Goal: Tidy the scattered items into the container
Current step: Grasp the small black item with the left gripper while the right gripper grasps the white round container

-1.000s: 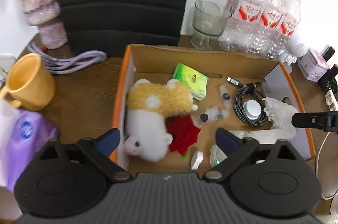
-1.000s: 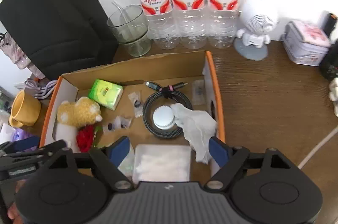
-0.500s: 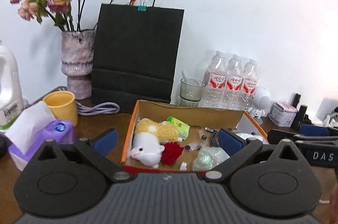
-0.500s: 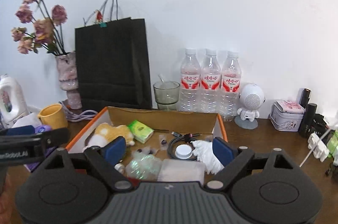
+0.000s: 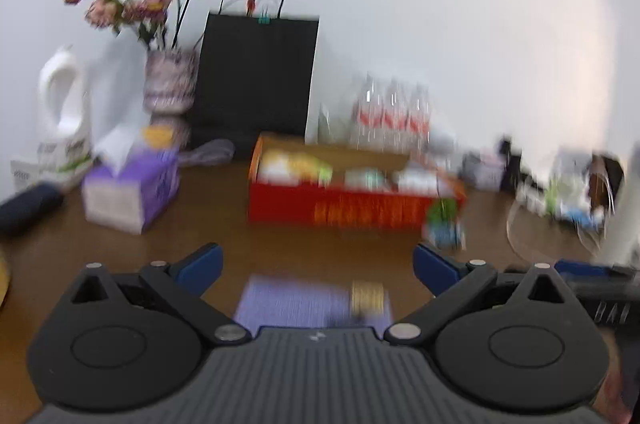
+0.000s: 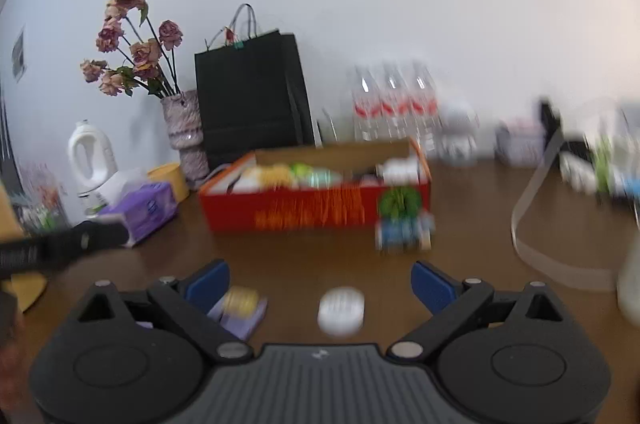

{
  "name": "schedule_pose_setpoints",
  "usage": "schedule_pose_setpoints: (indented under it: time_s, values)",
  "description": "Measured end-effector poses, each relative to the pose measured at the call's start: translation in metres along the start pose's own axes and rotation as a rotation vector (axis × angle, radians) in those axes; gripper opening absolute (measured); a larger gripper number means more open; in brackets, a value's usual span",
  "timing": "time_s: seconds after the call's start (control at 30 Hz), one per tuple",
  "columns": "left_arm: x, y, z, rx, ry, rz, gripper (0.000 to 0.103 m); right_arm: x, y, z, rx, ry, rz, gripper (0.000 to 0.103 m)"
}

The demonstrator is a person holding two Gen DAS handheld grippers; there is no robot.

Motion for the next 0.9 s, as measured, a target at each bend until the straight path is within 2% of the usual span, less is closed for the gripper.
schedule_pose_setpoints:
  time_s: [0.1,0.23,0.27,0.33,0.4,0.47,0.6,0.67,0.7,0.77,0.9]
  values:
    - [-0.029,-0.025,-0.001,0.002,0.073,0.061,0.103,-0.027,-0.031,-0.001,-0.032,-0.023,0.006,0.098]
    - [-0.032,-0.026,-0.001,-0.027,0.112,0.050,0.101,-0.044,-0.038,0.000,-0.043,-0.066,0.039,0.096]
    - [-0.032,-0.019,-0.001,-0.044,0.103,0.060,0.098,-0.045,-0.033,0.001,-0.036,-0.059,0.054,0.093]
    - [-0.033,-0.003,-0.006,-0.085,0.094,0.084,0.080,-0.044,-0.019,-0.001,-0.040,-0.054,0.083,0.088]
    - [-0.033,0.017,-0.012,-0.120,0.101,0.107,0.074,-0.041,-0.002,-0.003,-0.044,-0.059,0.108,0.086]
    - [-0.035,0.041,-0.019,-0.151,0.115,0.141,0.073,-0.038,0.018,-0.004,-0.043,-0.070,0.126,0.083]
    - [-0.050,0.081,-0.028,-0.159,0.112,0.243,0.072,-0.043,0.050,-0.005,-0.032,-0.099,0.178,0.076]
    - [-0.057,0.091,-0.033,-0.164,0.126,0.255,0.064,-0.045,0.064,-0.004,-0.023,-0.115,0.199,0.071]
    - [-0.060,0.094,-0.035,-0.169,0.140,0.259,0.057,-0.045,0.070,-0.003,-0.021,-0.123,0.207,0.070]
    - [-0.067,0.097,-0.039,-0.180,0.170,0.273,0.049,-0.044,0.081,-0.003,-0.018,-0.144,0.215,0.070]
    - [-0.068,0.100,-0.034,-0.168,0.156,0.267,0.030,-0.046,0.100,-0.004,-0.042,-0.186,0.231,0.067]
Point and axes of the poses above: each gripper's, at about its wrist camera, not at the fingertips, and y roughly the way its jaws point, z to its left, x to its top, the point moved 10 cm from there along y, roughly the way its jaws point, and after that the axes turned 13 degrees about -z, right-handed, at the moved point
